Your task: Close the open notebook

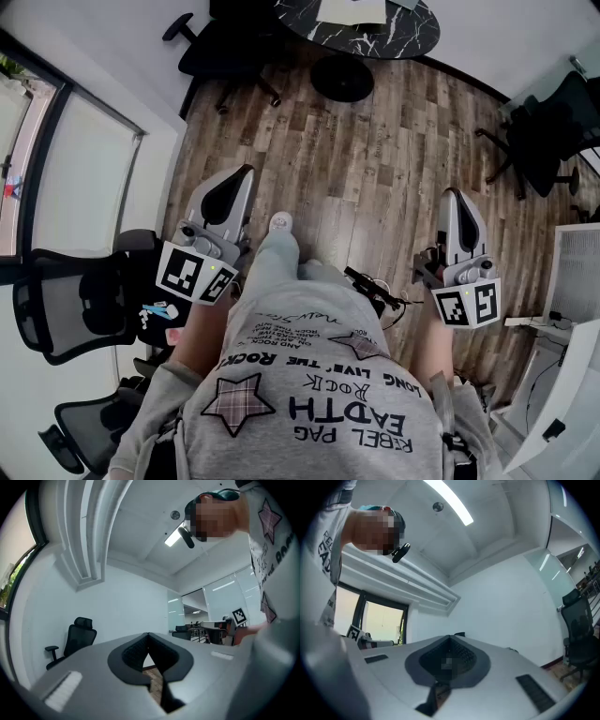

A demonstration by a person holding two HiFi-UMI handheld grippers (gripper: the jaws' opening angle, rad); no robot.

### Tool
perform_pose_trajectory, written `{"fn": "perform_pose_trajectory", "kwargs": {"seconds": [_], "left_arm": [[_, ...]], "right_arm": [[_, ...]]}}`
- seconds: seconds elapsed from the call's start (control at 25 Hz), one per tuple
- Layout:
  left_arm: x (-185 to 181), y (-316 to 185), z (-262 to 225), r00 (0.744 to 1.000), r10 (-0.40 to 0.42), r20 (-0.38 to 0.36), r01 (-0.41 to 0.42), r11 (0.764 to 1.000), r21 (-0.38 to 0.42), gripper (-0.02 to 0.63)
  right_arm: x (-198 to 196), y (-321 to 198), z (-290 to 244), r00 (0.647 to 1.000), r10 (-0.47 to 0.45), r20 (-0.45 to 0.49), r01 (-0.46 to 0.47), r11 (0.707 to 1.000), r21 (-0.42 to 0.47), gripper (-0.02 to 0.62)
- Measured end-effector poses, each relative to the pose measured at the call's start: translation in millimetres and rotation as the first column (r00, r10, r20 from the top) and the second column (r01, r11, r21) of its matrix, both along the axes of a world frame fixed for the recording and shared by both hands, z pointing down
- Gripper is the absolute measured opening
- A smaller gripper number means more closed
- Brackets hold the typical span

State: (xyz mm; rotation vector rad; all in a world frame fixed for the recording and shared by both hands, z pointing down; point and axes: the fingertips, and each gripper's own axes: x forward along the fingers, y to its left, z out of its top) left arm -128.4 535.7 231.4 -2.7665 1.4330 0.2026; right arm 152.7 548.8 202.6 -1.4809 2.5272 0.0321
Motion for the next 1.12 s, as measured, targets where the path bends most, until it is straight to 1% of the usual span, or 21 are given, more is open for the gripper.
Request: {"fn": "perform_pose_trajectory", "kwargs": {"seconds": [0.56,0.64,0.76,0.84,1.0,1.12], "left_arm": [[4,2,8,1.000,0.005,0.014,-0.004,1.000,-0.012,0.008],[4,1,9,1.000,0.003,0.015,-0.003,1.000,-0.013,0.008],[4,0,8,1.000,0.001,0.018,-0.001,1.000,-0.012,0.008],[4,-1,8,1.000,0.000,0.020,0.001,1.000,-0.011,0.008],[5,-7,10,1.000,-0.004,0.026,0.004,1.000,-0.013,0.008],[3,-14,11,1.000,-0.013,0.025,0.013,1.000,-0.017,0.008]], "right_arm": [[-5,8,0,1.000,-0.019,-0.007,0.019,1.000,-0.001,0.011],[-2,9,2,1.000,-0.015,0.004,0.015,1.000,-0.010,0.011],[4,9,3,0.998,-0.015,0.058,0.017,1.000,-0.021,0.011],[8,9,3,0.997,-0.018,0.075,0.020,1.000,-0.022,0.012],[10,6,8,0.998,-0.026,0.053,0.028,0.999,-0.028,0.012],[8,-4,12,0.998,-0.034,0.054,0.036,0.998,-0.043,0.012]]}}
